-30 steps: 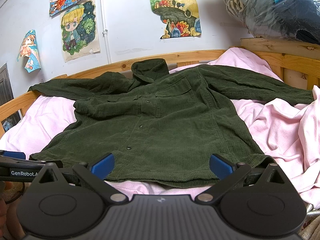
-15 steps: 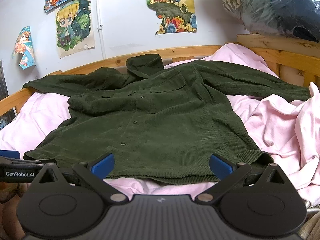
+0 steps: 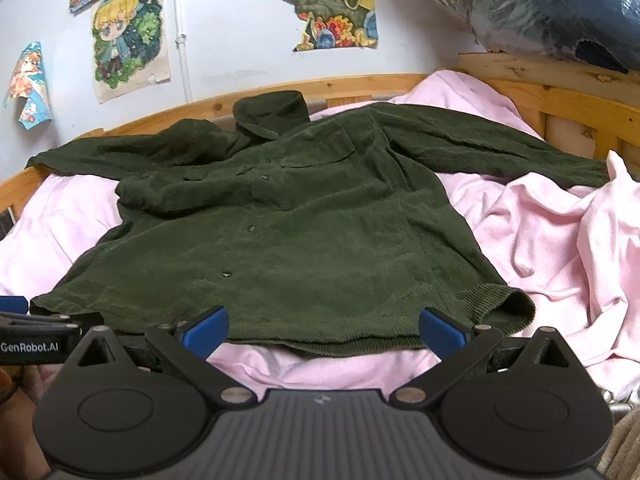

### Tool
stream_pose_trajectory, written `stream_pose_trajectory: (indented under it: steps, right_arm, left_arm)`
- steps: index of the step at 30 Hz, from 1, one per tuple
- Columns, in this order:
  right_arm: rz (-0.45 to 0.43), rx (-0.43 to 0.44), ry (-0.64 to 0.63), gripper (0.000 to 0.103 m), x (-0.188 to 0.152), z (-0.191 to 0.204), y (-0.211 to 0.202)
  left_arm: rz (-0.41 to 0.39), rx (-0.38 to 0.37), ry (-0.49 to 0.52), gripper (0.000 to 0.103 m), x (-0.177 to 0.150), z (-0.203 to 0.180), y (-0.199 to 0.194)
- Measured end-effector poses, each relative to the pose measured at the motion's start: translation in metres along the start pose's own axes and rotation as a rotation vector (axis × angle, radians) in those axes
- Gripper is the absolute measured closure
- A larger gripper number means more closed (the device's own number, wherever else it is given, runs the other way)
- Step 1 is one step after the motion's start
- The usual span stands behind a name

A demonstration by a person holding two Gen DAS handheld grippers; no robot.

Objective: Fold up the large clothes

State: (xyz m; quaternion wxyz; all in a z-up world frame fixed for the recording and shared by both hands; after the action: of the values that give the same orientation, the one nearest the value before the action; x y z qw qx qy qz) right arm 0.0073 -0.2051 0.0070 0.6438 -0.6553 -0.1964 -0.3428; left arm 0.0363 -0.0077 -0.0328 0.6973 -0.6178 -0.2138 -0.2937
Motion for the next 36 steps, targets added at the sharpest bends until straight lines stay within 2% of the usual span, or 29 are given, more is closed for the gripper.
stream_pose_trajectory:
  steps: [5,8,11,15,18,20,23,27,30,33,36]
  right_arm:
    - [0.049,-0.037,0.041,0.000,0.012,-0.012,0.005]
    - [0.008,-0.035,0.089,0.000,0.031,-0.032,0.002]
    - [-0.060,-0.047,0.158,0.000,0.057,-0.068,0.003]
    - [-0.078,-0.071,0.252,0.000,0.087,-0.125,0.018]
    - [-0.117,-0.120,0.294,0.000,0.110,-0.169,0.030]
    - [-0.156,-0.145,0.361,0.000,0.127,-0.202,0.038]
    - [-0.203,-0.146,0.511,0.000,0.148,-0.246,0.055]
    - [-0.191,-0.080,0.678,0.005,0.163,-0.284,0.091]
    - [-0.135,-0.137,0.832,0.006,0.162,-0.307,0.120]
    - [-0.165,-0.184,0.932,0.007,0.160,-0.322,0.130]
    - [-0.224,-0.237,1.025,0.008,0.161,-0.334,0.136]
  left_arm:
    - [-0.016,-0.026,0.019,0.001,0.015,-0.009,0.002]
    - [-0.038,-0.049,0.052,0.001,0.035,-0.017,0.003]
    - [-0.056,-0.073,0.092,0.000,0.063,-0.025,0.006]
    - [-0.067,-0.131,0.131,0.000,0.115,-0.032,0.017]
    - [-0.128,-0.155,0.173,0.000,0.148,-0.033,0.027]
    - [-0.165,-0.135,0.218,0.000,0.159,-0.034,0.038]
    - [-0.200,-0.125,0.229,0.000,0.162,-0.034,0.062]
    - [-0.167,-0.162,0.161,0.000,0.157,-0.027,0.100]
    - [-0.091,-0.215,0.130,0.000,0.155,-0.022,0.124]
    - [-0.059,-0.260,0.108,0.000,0.154,-0.019,0.139]
    - [-0.043,-0.266,0.107,0.000,0.154,-0.017,0.152]
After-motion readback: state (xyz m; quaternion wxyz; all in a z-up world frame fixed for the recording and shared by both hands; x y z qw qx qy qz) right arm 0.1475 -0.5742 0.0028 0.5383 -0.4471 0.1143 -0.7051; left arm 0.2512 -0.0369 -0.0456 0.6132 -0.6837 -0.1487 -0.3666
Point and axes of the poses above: each gripper's, at about its wrist camera, not at the fingertips, and y roughly the way its jaws point, z to its left, x to its top, the point moved 4 cm from there along y, roughly the way its jaws point, and after that the axes turned 11 degrees about z, right-handed, at the moved point
